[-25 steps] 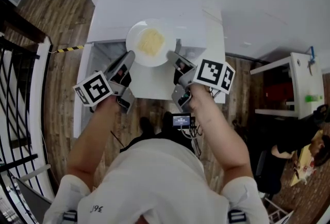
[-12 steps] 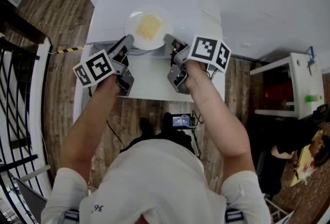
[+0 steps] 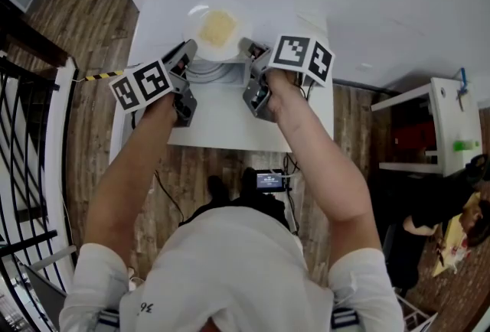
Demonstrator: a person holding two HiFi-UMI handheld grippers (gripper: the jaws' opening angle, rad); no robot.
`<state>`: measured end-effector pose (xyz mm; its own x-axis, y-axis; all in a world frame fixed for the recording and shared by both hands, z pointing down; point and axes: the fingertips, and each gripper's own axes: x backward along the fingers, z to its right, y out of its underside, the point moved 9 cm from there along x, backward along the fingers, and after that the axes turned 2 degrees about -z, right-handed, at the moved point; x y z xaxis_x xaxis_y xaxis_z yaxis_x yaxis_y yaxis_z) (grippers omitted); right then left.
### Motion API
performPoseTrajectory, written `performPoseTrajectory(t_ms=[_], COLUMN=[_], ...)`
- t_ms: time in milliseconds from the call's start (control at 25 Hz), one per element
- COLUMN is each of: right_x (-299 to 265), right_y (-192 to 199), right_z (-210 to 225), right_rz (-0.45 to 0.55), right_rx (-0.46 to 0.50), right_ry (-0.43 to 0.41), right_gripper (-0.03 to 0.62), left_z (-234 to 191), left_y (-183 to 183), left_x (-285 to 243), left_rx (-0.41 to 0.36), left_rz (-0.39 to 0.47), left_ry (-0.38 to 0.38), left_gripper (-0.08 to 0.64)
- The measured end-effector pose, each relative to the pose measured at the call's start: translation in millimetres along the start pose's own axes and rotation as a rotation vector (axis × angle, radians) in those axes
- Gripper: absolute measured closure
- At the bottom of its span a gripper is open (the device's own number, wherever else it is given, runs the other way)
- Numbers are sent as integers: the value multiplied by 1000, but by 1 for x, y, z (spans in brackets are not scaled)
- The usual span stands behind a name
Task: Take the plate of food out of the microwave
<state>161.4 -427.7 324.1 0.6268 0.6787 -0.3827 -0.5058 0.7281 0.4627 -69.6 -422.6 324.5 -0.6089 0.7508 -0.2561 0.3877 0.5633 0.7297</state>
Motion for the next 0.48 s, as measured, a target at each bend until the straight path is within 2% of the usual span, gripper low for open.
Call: performPoseTrajectory(t_ms=[280, 480], right_x=[-14, -19], right_y=[-13, -18], right_z=[0, 4], right_rz=[2, -4], right_rx=[15, 19], right_ry=[30, 56], right_gripper=[563, 563], left_z=[-5, -8], left_y=[-14, -13], left_x=[-15, -22], left_rx=[-72, -88], left_rz=[-30, -64], left_ry=[-34, -48], left_gripper=[503, 502])
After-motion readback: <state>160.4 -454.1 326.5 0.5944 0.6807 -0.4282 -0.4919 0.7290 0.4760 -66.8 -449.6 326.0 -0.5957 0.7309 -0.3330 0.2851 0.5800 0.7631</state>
